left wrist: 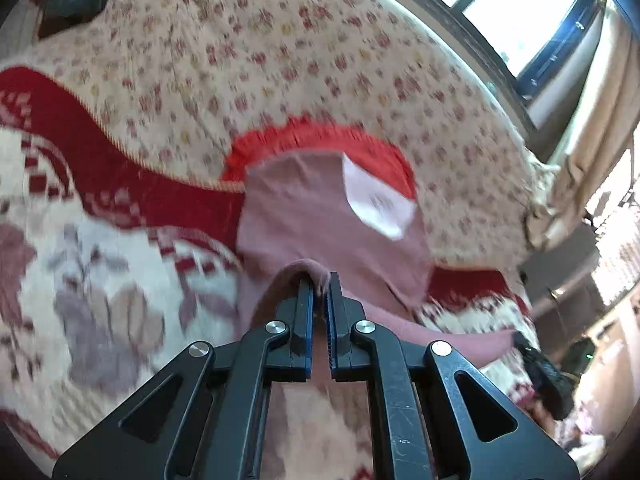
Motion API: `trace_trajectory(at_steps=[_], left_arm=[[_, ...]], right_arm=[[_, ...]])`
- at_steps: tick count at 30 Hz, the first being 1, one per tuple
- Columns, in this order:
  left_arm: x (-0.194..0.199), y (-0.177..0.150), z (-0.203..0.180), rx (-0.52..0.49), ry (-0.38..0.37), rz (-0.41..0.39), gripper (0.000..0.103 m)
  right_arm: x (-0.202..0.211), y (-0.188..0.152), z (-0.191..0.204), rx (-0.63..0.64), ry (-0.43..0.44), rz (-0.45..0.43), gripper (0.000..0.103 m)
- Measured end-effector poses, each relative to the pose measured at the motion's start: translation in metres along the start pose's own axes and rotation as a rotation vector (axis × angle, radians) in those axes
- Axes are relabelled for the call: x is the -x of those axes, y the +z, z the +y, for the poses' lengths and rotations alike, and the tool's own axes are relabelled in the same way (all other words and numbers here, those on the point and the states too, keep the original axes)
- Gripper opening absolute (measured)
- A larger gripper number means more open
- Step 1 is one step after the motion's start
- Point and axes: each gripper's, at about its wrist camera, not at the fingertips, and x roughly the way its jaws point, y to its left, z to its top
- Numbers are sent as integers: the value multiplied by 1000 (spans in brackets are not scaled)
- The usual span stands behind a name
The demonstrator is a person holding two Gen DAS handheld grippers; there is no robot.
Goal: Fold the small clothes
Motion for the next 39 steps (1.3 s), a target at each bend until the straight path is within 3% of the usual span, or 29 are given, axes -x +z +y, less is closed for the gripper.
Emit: trace_trajectory(at_steps=[7, 10, 13, 19, 22, 24, 25, 26, 27, 30, 35, 39], left_arm=[[-65, 61, 14, 54, 71, -78, 3], [-88, 73, 22, 75, 85, -97, 3], [-110, 64, 29, 112, 6, -41, 3], [-142, 25, 23, -85, 93, 114, 3], [-132, 20, 16, -222, 117, 107, 4], [-123, 22, 11, -339, 83, 96, 29], [-124, 22, 10, -387, 65, 112, 58], [-126, 21, 9, -447, 48, 130, 69], [-130, 17, 6, -543, 37, 159, 69], [-148, 8, 4, -698, 65, 218, 69], [-167, 11, 11, -838, 7, 279, 69], [-175, 18, 4, -964, 7, 266, 69]], right_arm=[[-67, 50, -21, -121, -19, -59, 3], [-102, 62, -32, -153, -34, -57, 3], [-133, 67, -41, -175, -44, -40, 3], [-150, 58, -38, -145, -55, 0, 3], [-152, 51, -37, -123, -74, 17, 3], [-153, 49, -37, -125, -72, 23, 3], [-152, 49, -37, -126, -70, 22, 3], [-151, 48, -37, -123, -67, 21, 3], [-150, 48, -35, -118, -66, 18, 3], [-149, 48, -35, -122, -61, 13, 3], [-151, 46, -37, -124, -65, 28, 3], [-156, 43, -38, -131, -63, 42, 3]])
